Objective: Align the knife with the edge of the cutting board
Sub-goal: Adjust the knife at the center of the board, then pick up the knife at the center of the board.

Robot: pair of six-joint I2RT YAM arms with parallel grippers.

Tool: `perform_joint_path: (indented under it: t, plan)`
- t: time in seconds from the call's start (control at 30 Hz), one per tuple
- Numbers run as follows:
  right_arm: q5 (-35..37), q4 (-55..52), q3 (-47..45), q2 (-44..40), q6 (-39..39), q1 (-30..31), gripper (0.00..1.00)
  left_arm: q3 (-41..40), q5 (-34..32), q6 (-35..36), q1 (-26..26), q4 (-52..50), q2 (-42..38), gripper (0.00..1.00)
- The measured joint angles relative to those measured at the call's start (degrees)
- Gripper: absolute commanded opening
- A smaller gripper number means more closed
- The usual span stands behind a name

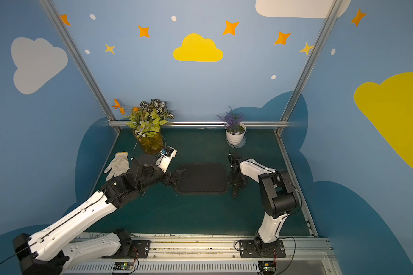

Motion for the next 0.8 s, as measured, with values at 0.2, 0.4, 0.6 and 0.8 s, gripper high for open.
perform_joint_path:
  t: [0.2,0.4,0.6,0.8]
  plan:
    - [1.1,0.0,-0.1,0.5,1.9,0.3,0.43,-0.6,-0.7,0.2,-0.5,0.0,-0.4,1.0]
    - [2.1,-1.1,1.0,1.7,3.4,0.9,0.35,-0.9,-1.3,0.5,-0.8,0.0,-0.4,1.0]
    - [2.4,-1.4,0.9,1.8,4.6,1.1,0.09,-0.9,-1.7,1.1,-1.1,0.0,-0.7,1.0]
    - [4.0,-0.2,0.1,0.8,5.4,2.1,0.0,-0.9,-1.9,1.2,-1.2,0.0,-0.7,1.0]
